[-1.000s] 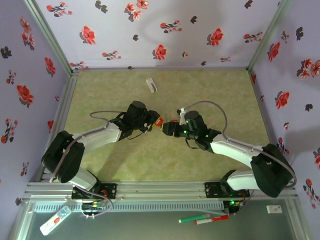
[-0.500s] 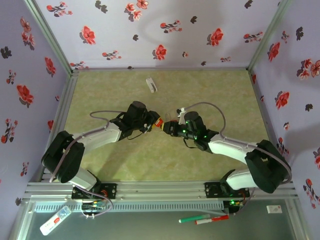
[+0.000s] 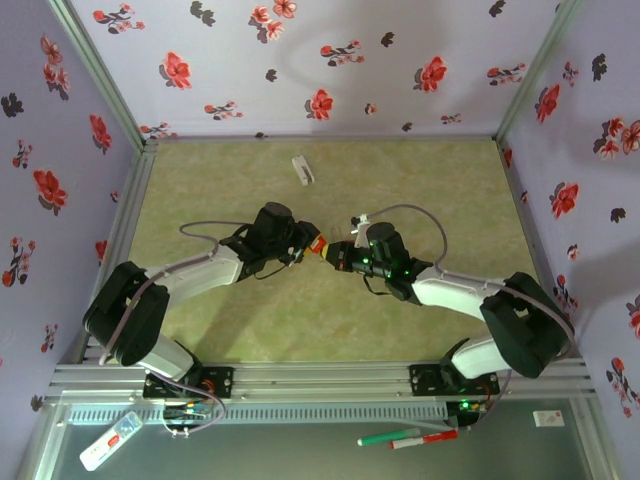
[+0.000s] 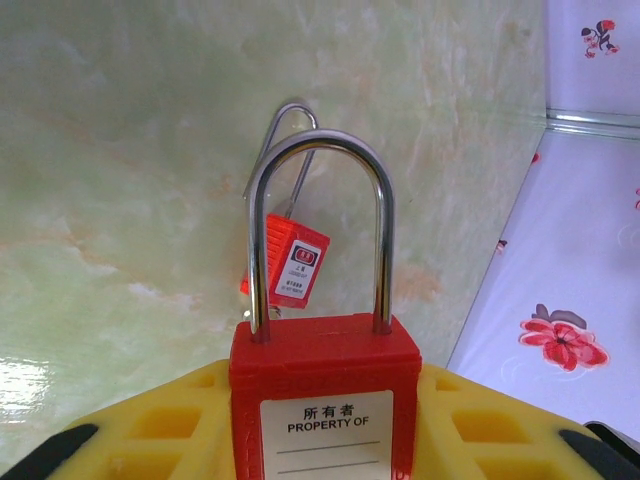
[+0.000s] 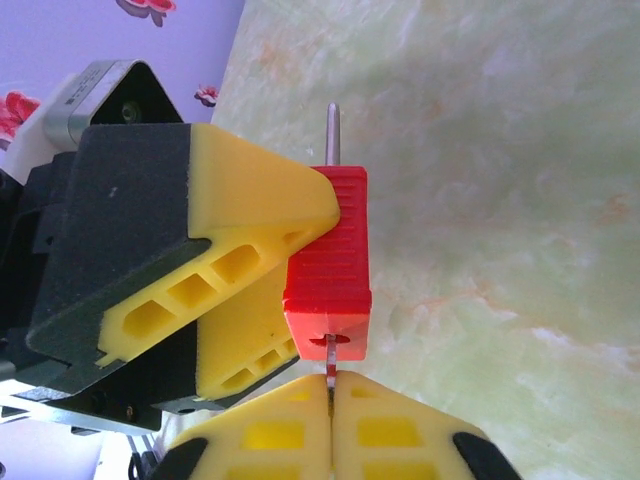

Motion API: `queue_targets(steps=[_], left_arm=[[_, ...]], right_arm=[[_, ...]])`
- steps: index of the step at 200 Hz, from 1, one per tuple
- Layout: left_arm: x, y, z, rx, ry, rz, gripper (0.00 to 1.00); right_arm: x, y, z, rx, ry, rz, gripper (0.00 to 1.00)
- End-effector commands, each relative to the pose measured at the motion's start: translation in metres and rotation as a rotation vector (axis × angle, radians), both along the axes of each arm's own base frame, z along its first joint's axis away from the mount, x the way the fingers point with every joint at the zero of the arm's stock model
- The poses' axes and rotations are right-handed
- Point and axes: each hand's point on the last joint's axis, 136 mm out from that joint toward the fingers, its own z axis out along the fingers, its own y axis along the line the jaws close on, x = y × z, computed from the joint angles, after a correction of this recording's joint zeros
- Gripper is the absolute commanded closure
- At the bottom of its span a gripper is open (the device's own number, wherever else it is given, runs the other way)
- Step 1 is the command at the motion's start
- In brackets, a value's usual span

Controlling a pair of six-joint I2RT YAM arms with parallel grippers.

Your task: Unlock with the key

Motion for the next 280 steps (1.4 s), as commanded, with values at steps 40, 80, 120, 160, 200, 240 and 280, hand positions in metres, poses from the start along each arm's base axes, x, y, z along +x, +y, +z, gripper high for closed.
queue_targets(steps=[40, 80, 120, 160, 200, 240, 280], left_arm=[[-0.017, -0.030, 0.015, -0.060, -0.036, -0.079, 1.00], [-0.029, -0.044, 0.020, -0.106, -0.063, -0.116, 1.00], [-0.021, -0.034, 0.042, -0.152, -0.222, -0.106, 1.00], [-0.005, -0.014, 0.090, -0.198, -0.617, -0.105, 1.00], [-0.005, 0.000, 0.097, -0.248, -0.773, -0.104, 1.00], [-0.009, 0.006, 0.106, -0.271, -0.861, -0.113, 1.00], [-0.015, 0.007, 0.117, -0.247, -0.931, -0.146, 1.00]], right_arm=[[0.019, 0.012, 0.018, 0.038, -0.045, -0.009, 1.00], [0.033, 0.012, 0.027, 0.073, -0.054, -0.016, 1.00], [0.045, -0.003, 0.046, 0.284, 0.010, -0.088, 1.00], [0.060, -0.023, 0.075, 0.588, 0.118, -0.163, 1.00], [0.071, -0.030, 0.091, 0.771, 0.176, -0.168, 1.00], [0.074, -0.029, 0.084, 0.778, 0.216, -0.180, 1.00], [0.075, -0.025, 0.089, 0.801, 0.247, -0.161, 1.00]])
